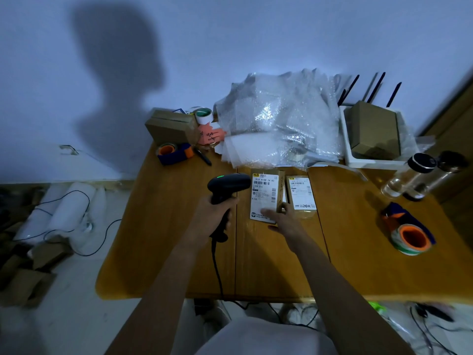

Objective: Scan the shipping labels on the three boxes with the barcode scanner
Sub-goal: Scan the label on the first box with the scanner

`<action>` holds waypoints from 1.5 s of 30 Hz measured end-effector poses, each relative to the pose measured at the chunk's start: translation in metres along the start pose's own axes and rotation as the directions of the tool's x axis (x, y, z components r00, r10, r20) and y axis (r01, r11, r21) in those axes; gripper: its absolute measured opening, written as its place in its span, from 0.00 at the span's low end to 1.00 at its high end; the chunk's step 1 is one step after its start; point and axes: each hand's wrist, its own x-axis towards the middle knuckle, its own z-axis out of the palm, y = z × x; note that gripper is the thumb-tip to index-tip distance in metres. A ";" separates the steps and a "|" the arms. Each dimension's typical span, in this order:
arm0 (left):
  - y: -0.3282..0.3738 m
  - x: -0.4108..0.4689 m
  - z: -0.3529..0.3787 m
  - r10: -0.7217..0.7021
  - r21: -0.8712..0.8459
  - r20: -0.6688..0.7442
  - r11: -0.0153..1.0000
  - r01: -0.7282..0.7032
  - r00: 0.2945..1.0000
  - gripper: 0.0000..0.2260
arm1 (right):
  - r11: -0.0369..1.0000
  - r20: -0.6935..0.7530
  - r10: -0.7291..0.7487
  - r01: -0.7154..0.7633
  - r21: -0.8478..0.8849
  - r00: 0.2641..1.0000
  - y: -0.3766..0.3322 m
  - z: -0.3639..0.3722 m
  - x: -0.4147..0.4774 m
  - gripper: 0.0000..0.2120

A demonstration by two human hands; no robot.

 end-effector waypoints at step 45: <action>-0.009 0.010 -0.016 0.022 0.070 0.001 0.997 -0.022 1.000 0.07 | 0.998 -0.011 0.035 -0.036 -0.058 0.999 -0.001 0.001 0.017 0.15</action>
